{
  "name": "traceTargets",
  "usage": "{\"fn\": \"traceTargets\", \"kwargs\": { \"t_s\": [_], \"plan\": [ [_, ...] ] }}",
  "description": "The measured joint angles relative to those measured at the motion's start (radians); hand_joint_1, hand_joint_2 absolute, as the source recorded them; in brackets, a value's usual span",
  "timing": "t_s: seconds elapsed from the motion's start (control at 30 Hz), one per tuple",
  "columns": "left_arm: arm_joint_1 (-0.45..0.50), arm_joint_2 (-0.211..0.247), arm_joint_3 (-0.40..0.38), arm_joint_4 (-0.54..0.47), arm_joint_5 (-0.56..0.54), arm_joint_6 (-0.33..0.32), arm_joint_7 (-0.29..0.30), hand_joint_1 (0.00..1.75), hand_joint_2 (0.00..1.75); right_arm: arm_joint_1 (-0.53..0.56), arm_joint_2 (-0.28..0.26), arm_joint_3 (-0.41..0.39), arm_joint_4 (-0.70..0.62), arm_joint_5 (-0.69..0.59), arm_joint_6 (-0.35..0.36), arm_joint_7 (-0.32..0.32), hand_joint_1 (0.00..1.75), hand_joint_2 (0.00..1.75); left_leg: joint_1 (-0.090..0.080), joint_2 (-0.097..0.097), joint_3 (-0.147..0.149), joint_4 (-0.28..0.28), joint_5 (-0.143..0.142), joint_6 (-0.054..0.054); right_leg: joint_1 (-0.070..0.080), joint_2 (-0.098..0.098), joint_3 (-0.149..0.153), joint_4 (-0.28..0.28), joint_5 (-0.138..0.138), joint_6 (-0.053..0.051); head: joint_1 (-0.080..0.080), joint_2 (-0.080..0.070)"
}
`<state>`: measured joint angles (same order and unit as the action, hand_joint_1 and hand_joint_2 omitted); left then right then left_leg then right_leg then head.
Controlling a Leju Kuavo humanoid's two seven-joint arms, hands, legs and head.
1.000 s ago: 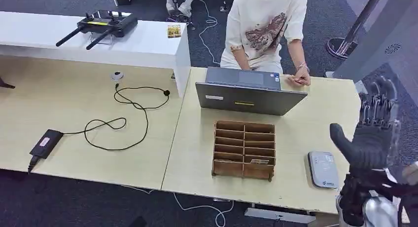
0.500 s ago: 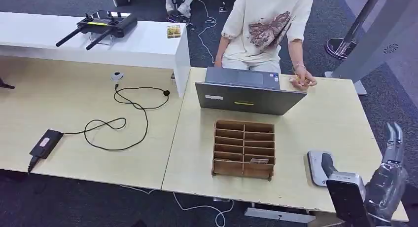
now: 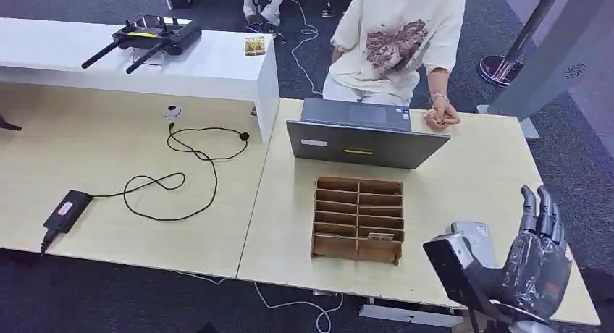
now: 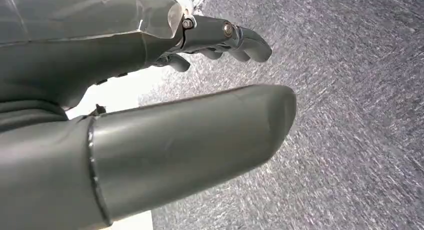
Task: Pass the card to the sensor for recognition and then transmit it.
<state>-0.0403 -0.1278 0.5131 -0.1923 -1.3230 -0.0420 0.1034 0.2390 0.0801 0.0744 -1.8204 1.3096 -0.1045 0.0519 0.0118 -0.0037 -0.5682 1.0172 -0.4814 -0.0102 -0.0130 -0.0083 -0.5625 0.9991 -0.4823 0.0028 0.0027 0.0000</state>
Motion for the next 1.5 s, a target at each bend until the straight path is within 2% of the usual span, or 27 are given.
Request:
{"fn": "traceTargets", "kwargs": {
  "t_s": [0.3, 0.77, 1.1, 1.2, 1.37, 1.43, 1.5],
  "plan": [
    [-0.009, -0.002, 0.0, 0.0, -0.019, -0.013, 0.001, 0.0, 0.0, -0.012, -0.01, 0.057, 0.06, -0.003, 0.05, -0.026, 0.0, 1.75, 0.0, 0.0, 0.0, 0.0, 0.0, 0.0, 0.0, 0.0, 0.0, 0.0, 0.0, 0.0, 0.0, 0.0],
    [-0.017, -0.003, 0.0, 0.0, -0.034, -0.021, 0.003, 0.0, 0.0, -0.08, -0.058, 0.152, 0.139, 0.116, 0.034, 0.072, 0.0, 1.75, 0.0, 0.0, 0.0, 0.0, 0.0, 0.0, 0.0, 0.0, 0.0, 0.0, 0.0, 0.0, 0.0, 0.0],
    [-0.018, -0.003, 0.0, 0.0, -0.035, -0.024, 0.004, 0.0, 0.0, -0.121, -0.063, 0.161, 0.204, 0.133, 0.034, 0.08, 0.0, 1.75, 0.0, 0.0, 0.0, 0.0, 0.0, 0.0, 0.0, 0.0, 0.0, 0.0, 0.0, 0.0, 0.0, 0.0],
    [-0.018, -0.003, 0.0, 0.0, -0.035, -0.025, 0.004, 0.0, 0.0, -0.13, -0.063, 0.162, 0.22, 0.133, 0.034, 0.08, 0.07, 1.75, 0.0, 0.0, 0.0, 0.0, 0.0, 0.0, 0.0, 0.0, 0.0, 0.0, 0.0, 0.0, 0.0, 0.0],
    [-0.021, -0.003, 0.0, 0.0, -0.037, -0.028, 0.004, 0.0, 0.0, -0.14, -0.063, 0.172, 0.246, 0.134, 0.035, 0.08, 0.05, 1.75, 0.0, 0.0, 0.0, 0.0, 0.0, 0.0, 0.0, 0.0, 0.0, 0.0, 0.0, 0.0, 0.0, 0.0],
    [-0.021, -0.003, 0.0, 0.0, -0.038, -0.028, 0.004, 0.0, 0.0, -0.14, -0.063, 0.173, 0.251, 0.134, 0.034, 0.08, 0.19, 1.75, 0.0, 0.0, 0.0, 0.0, 0.0, 0.0, 0.0, 0.0, 0.0, 0.0, 0.0, 0.0, 0.0, 0.0],
    [-0.021, -0.003, 0.0, 0.0, -0.038, -0.029, 0.005, 0.0, 0.0, -0.14, -0.063, 0.173, 0.254, 0.134, 0.034, 0.08, 0.23, 1.75, 0.0, 0.0, 0.0, 0.0, 0.0, 0.0, 0.0, 0.0, 0.0, 0.0, 0.0, 0.0, 0.0, 0.0]
  ]
}}
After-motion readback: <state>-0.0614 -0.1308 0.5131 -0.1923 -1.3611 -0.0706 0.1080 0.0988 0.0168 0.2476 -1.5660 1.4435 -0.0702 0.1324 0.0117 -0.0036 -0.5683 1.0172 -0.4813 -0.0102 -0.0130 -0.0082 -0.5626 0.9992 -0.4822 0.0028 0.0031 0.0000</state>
